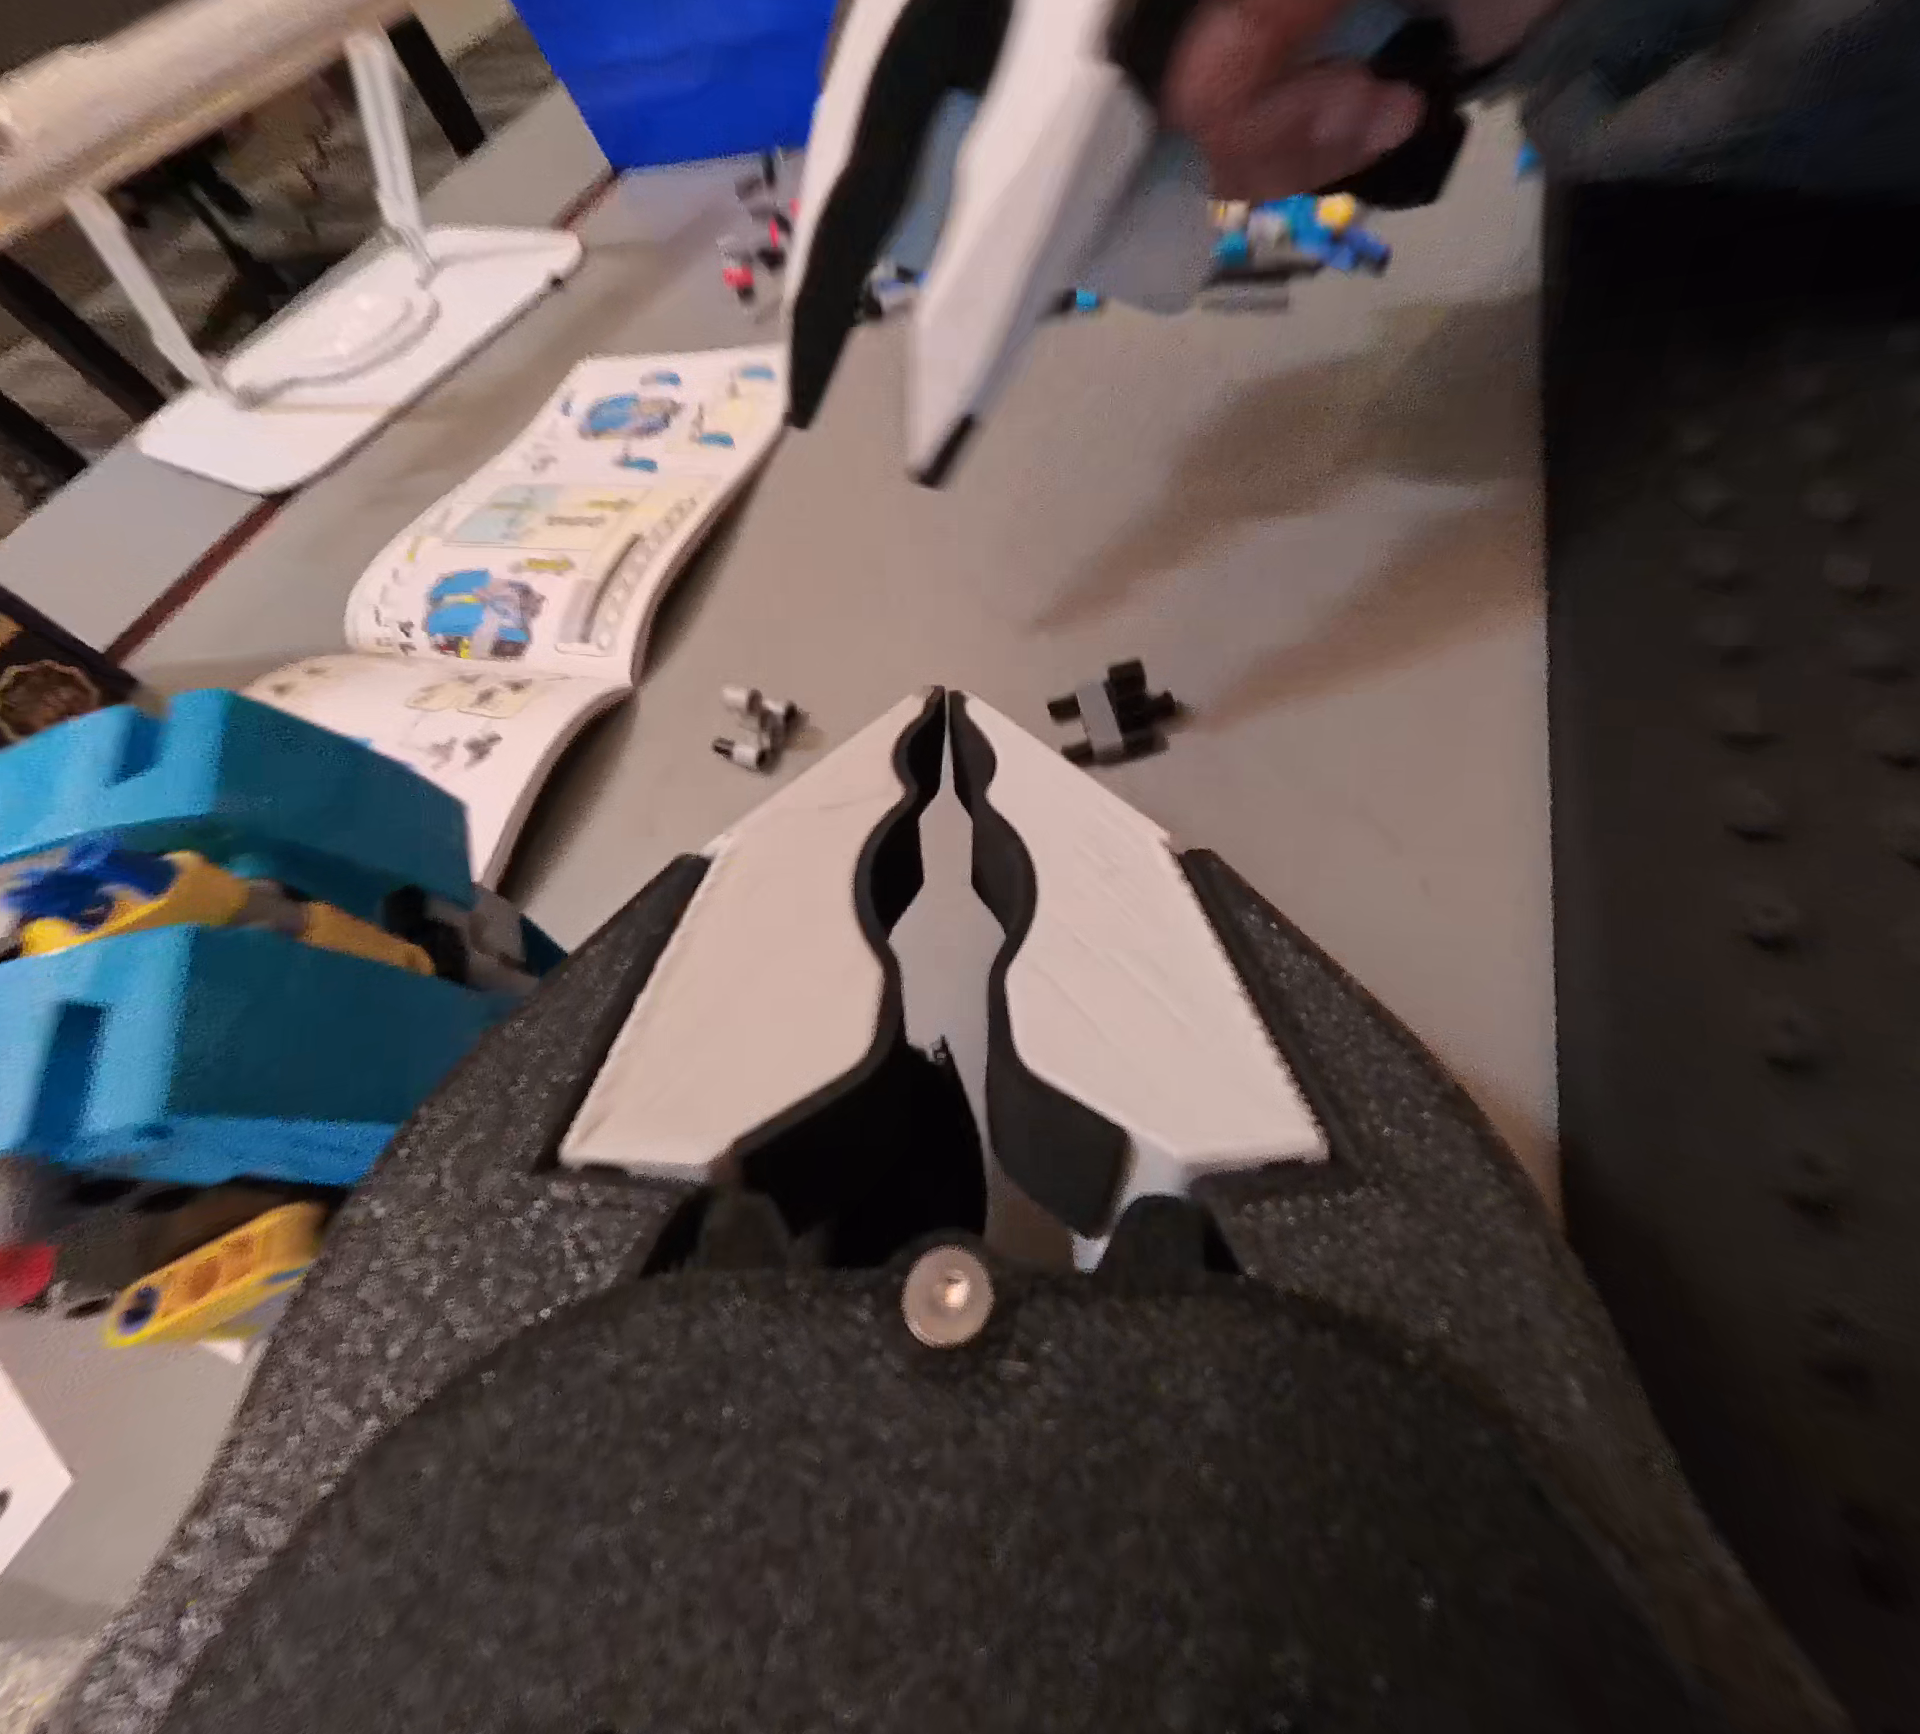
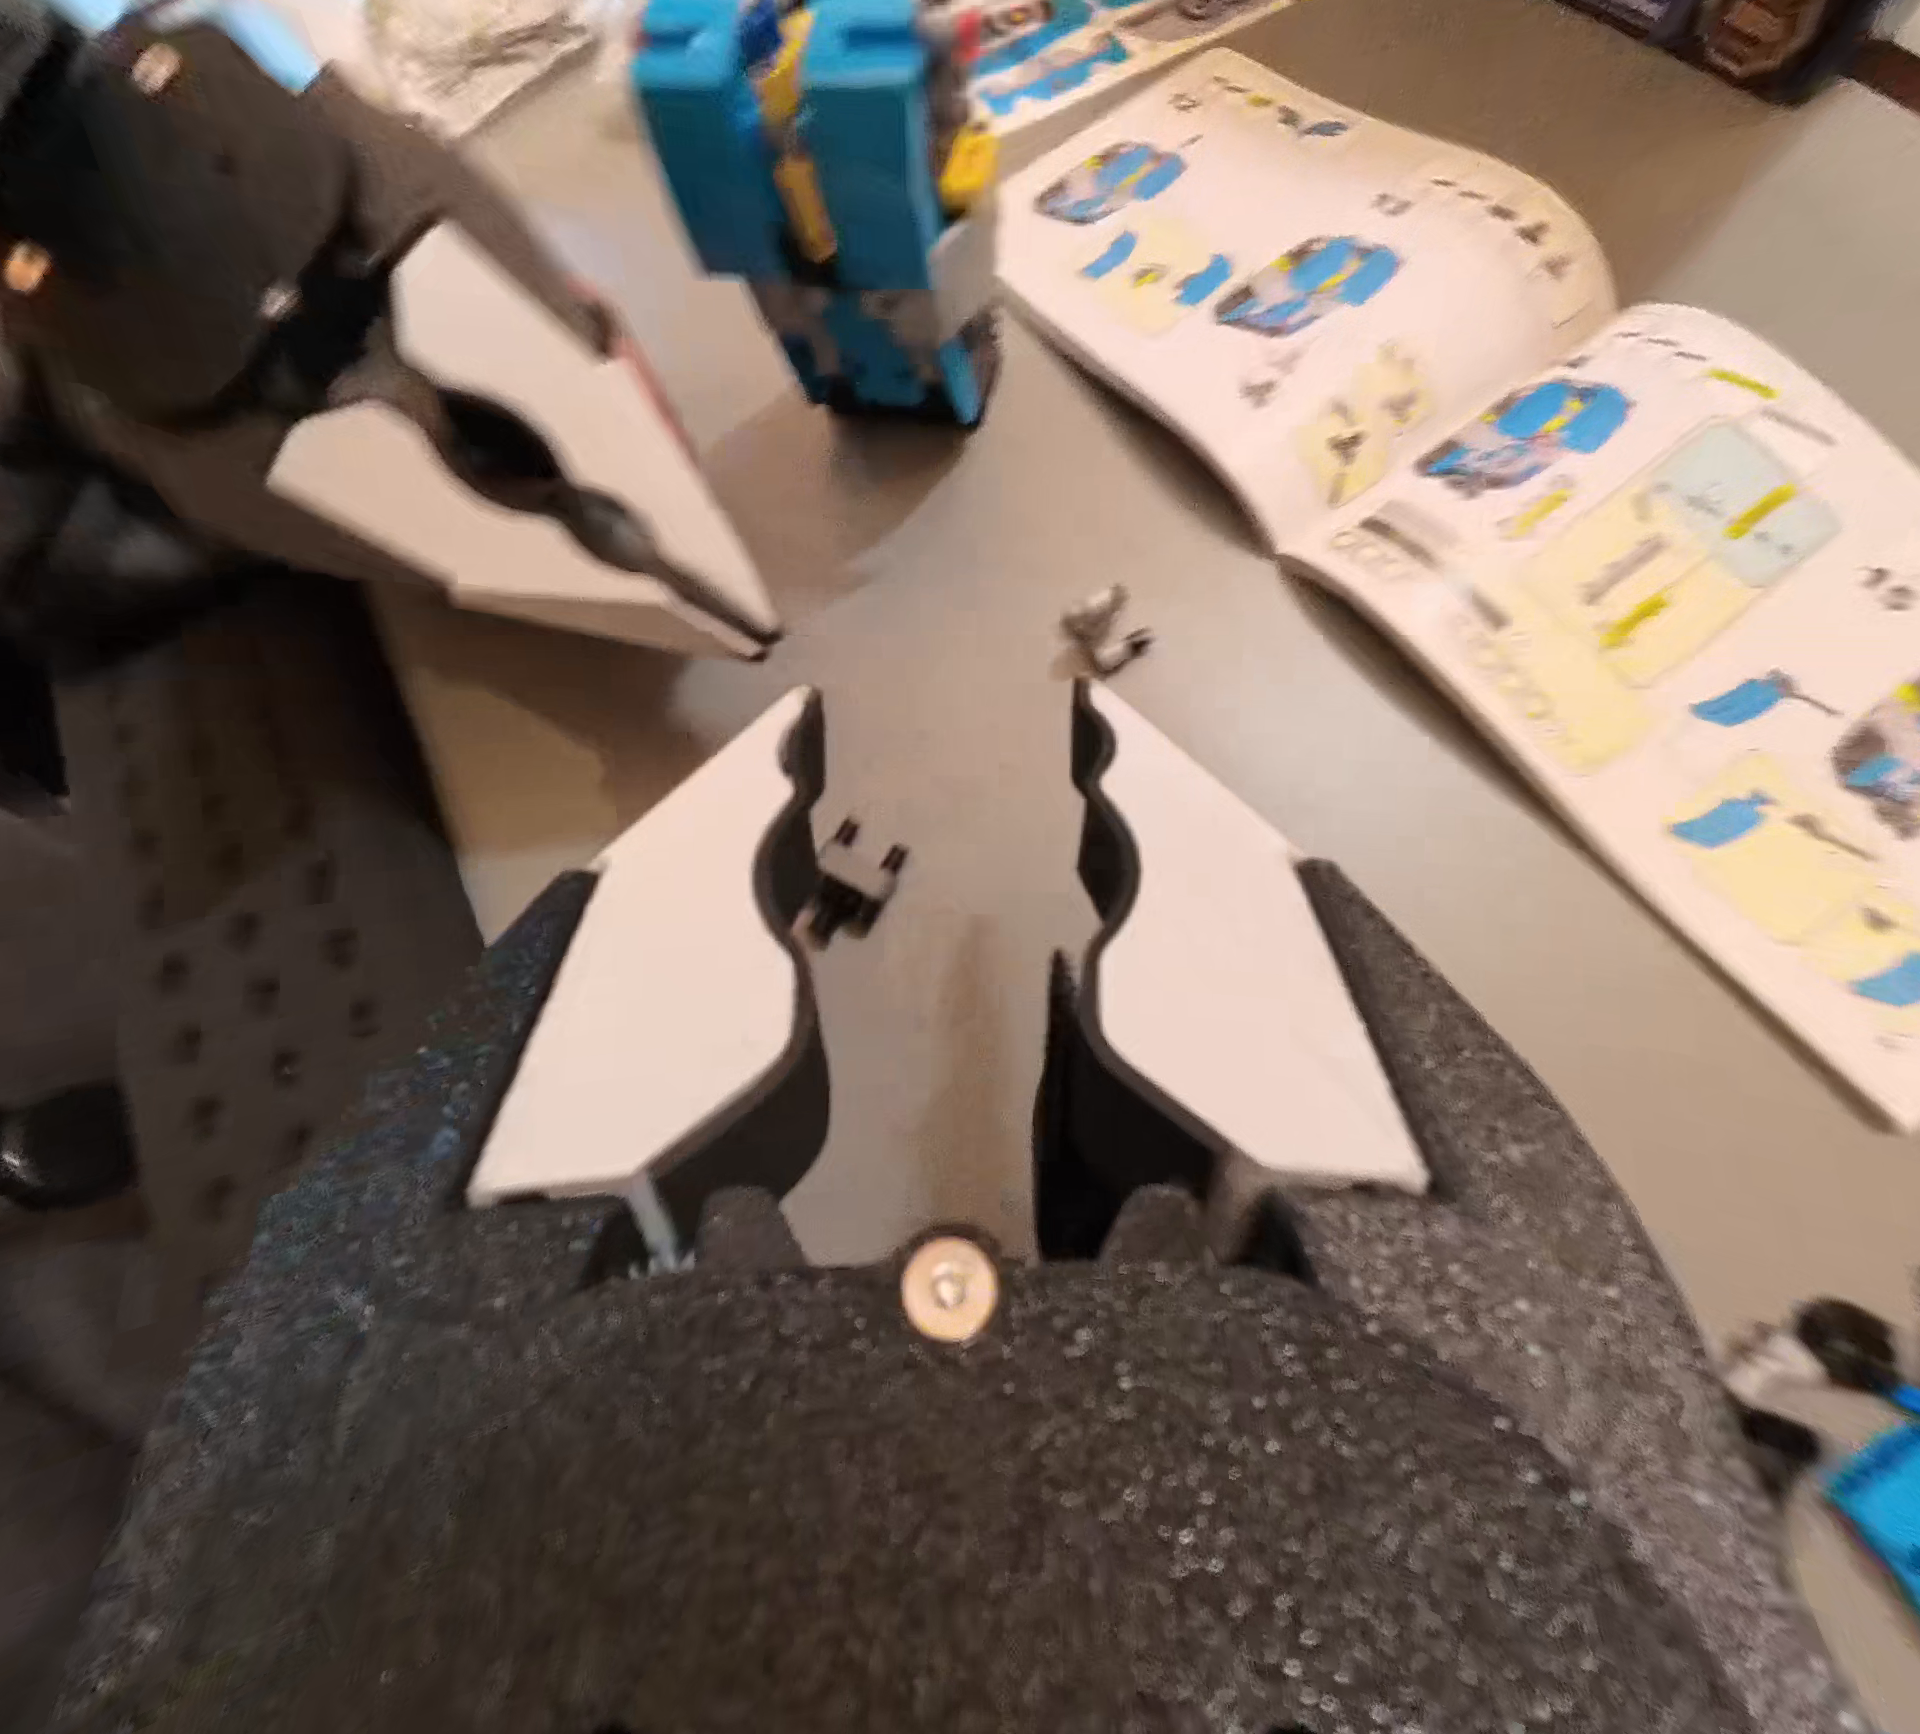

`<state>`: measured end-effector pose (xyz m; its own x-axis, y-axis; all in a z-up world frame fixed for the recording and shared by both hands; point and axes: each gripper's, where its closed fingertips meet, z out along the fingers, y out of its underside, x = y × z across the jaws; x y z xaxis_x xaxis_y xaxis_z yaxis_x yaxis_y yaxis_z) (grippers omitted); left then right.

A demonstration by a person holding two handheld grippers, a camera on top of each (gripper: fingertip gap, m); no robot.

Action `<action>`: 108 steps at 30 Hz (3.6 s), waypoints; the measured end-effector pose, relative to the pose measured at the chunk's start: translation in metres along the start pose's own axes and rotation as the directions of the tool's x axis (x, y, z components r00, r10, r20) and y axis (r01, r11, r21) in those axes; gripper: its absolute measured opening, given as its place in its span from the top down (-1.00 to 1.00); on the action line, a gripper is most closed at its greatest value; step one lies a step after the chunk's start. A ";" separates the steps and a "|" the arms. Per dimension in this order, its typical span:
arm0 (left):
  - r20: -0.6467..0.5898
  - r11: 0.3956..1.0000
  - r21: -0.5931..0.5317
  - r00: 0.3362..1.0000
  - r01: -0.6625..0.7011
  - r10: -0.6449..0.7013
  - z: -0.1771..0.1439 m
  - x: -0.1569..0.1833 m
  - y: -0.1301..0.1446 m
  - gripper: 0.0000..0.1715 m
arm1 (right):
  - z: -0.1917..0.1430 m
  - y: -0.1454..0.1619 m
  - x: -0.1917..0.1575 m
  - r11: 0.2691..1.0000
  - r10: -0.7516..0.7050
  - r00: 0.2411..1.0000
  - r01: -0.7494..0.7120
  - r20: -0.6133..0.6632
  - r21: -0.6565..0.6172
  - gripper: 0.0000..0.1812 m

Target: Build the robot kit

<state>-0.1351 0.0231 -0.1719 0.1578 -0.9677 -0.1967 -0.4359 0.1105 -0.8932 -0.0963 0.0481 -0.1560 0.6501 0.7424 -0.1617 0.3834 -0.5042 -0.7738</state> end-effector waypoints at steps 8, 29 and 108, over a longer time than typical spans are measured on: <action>0.081 0.906 0.423 0.995 0.015 -0.054 -0.079 -0.047 -0.050 0.98 | 0.045 -0.039 0.096 0.988 0.113 0.975 -0.090 -0.193 0.122 0.64; 0.350 0.856 0.038 0.795 0.516 -0.495 -0.069 -0.159 0.081 0.95 | 0.074 -0.009 0.081 0.995 0.064 0.993 -0.056 -0.098 0.079 0.60; -0.331 0.658 -0.131 0.593 0.742 -0.734 -0.059 -0.080 0.050 0.23 | 0.128 -0.014 -0.039 0.982 -0.060 0.985 0.087 0.164 -0.169 0.26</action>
<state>-0.2217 0.0929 -0.1769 0.1198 -0.7296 0.6733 -0.2859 -0.6748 -0.6804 -0.2111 0.0825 -0.2166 0.5099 0.8333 -0.2135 0.5438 -0.5045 -0.6706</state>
